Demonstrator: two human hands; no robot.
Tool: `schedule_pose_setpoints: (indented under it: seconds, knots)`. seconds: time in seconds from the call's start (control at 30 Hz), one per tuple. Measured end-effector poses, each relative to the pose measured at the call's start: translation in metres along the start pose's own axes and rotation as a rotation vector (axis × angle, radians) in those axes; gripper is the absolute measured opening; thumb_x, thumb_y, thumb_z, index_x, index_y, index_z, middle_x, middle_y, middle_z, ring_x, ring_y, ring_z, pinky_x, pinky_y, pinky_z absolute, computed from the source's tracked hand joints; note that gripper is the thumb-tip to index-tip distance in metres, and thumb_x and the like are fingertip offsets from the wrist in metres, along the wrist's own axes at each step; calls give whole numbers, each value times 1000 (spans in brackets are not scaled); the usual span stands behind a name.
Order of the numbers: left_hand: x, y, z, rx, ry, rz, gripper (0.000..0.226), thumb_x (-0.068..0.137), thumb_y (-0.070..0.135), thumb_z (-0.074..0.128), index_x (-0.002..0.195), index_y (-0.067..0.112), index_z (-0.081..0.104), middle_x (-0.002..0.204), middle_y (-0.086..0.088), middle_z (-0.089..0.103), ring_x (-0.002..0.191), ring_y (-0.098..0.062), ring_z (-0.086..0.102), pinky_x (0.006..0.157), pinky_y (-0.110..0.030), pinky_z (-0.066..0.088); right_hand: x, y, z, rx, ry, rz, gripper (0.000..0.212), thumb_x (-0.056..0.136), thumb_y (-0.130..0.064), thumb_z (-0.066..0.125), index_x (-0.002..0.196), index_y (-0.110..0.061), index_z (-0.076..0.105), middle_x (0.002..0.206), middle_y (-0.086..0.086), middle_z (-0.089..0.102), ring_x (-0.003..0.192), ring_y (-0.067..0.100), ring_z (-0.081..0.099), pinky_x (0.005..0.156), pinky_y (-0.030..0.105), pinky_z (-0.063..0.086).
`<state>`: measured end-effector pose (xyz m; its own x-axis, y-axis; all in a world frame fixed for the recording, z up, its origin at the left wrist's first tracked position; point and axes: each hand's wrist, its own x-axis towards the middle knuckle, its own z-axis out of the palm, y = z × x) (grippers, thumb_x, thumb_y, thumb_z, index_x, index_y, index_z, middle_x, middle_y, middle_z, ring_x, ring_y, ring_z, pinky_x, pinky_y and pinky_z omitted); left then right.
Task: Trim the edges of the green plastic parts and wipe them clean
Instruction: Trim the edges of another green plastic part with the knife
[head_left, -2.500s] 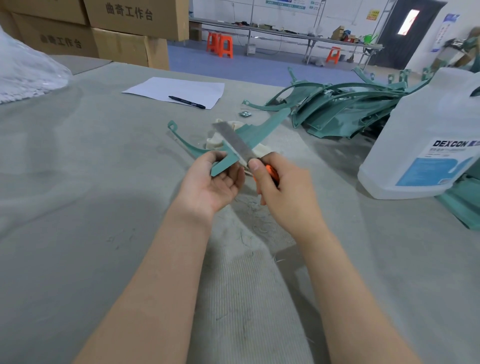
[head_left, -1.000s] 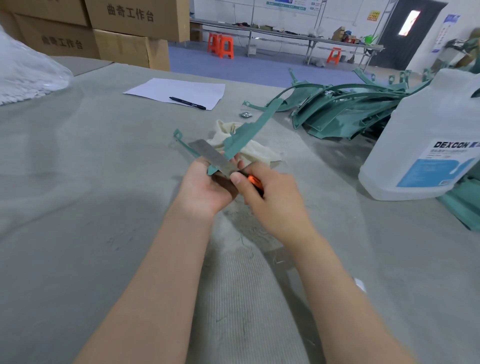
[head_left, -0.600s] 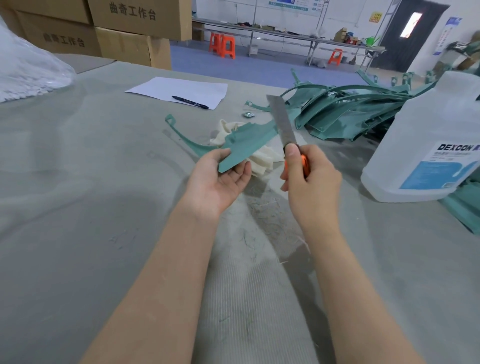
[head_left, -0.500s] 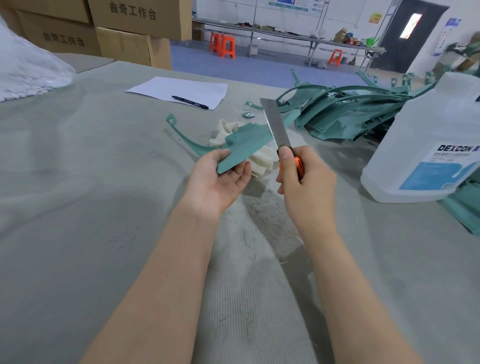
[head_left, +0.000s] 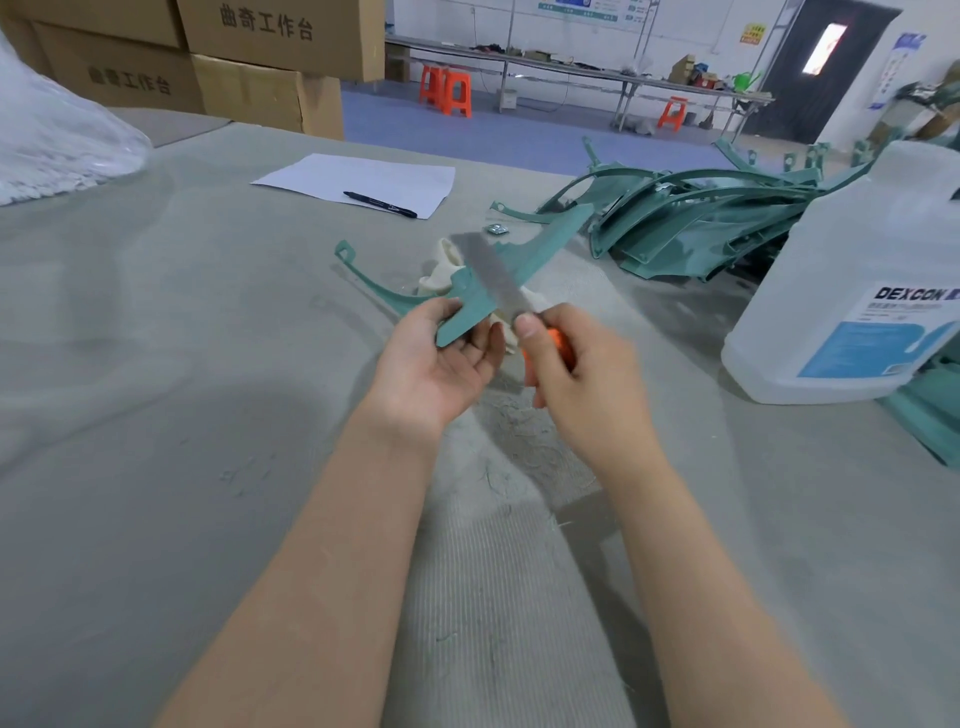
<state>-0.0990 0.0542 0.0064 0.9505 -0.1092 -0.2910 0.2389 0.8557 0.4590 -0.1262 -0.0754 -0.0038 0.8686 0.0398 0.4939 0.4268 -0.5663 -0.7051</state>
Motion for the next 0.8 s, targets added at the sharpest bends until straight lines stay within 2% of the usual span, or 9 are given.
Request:
schedule_pose_setpoints:
  seconds: [0.07, 0.17, 0.23, 0.33, 0.43, 0.53, 0.67, 0.73, 0.8]
  knots:
    - [-2, 0, 2, -25, -15, -12, 21, 91, 5, 42, 77, 4, 58, 63, -5, 59, 49, -14, 58, 53, -22, 53, -3, -4, 7, -55, -92, -40, 25, 97, -39, 53, 88, -17, 61, 67, 3, 63, 63, 28, 62, 65, 46, 52]
    - [-5, 2, 2, -116, -59, -32, 22, 89, 3, 39, 78, 1, 58, 69, -8, 54, 42, -16, 57, 46, -18, 50, -5, -6, 11, -86, -134, -85, 17, 97, -40, 53, 87, -27, 57, 66, -5, 61, 63, 22, 60, 65, 41, 52]
    - [-4, 2, 3, -122, -42, -32, 22, 89, 3, 40, 77, 1, 58, 68, -9, 55, 46, -16, 58, 48, -20, 53, -5, -6, 11, -79, -106, -87, 16, 97, -40, 53, 86, -29, 55, 64, -7, 59, 62, 22, 61, 64, 42, 52]
    - [-2, 1, 4, -19, -7, -2, 25, 93, 6, 42, 73, 3, 58, 65, -6, 59, 61, -14, 57, 67, -27, 52, -4, -5, 9, -45, 5, -59, 24, 97, -40, 53, 86, -19, 58, 63, 0, 61, 61, 26, 62, 62, 45, 51]
    - [-2, 1, 2, -68, -20, 10, 47, 96, 7, 45, 52, 3, 62, 55, -5, 61, 48, -13, 61, 63, -27, 52, -3, -3, 7, -19, 77, -26, 25, 98, -40, 52, 87, -19, 60, 62, 3, 63, 60, 25, 62, 62, 46, 52]
    - [-2, 0, 3, -82, -37, 4, 60, 97, 8, 46, 40, 3, 61, 54, -5, 62, 49, -13, 62, 66, -27, 52, -2, -2, 6, -24, 76, -23, 27, 98, -39, 52, 88, -16, 61, 62, 4, 63, 60, 26, 62, 62, 47, 51]
    - [-5, -4, 6, -113, -30, -10, 52, 97, 7, 45, 48, 3, 61, 58, -6, 61, 56, -14, 60, 60, -26, 55, -2, -3, 5, -4, 55, -36, 22, 98, -38, 52, 84, -22, 58, 62, 1, 62, 60, 24, 61, 62, 46, 51]
    - [-6, -5, 8, -128, -22, -11, 41, 96, 4, 44, 58, 3, 59, 61, -7, 59, 55, -14, 57, 53, -23, 56, -2, -4, 4, 2, 42, -42, 19, 98, -37, 53, 83, -27, 57, 62, -1, 62, 60, 21, 61, 61, 44, 51]
    - [-7, -5, 9, -123, -26, -10, 29, 95, 3, 42, 69, 3, 56, 68, -7, 57, 62, -14, 56, 54, -25, 56, -3, -4, 3, -3, 31, -51, 18, 98, -37, 52, 83, -29, 57, 62, -1, 62, 59, 20, 61, 60, 43, 51]
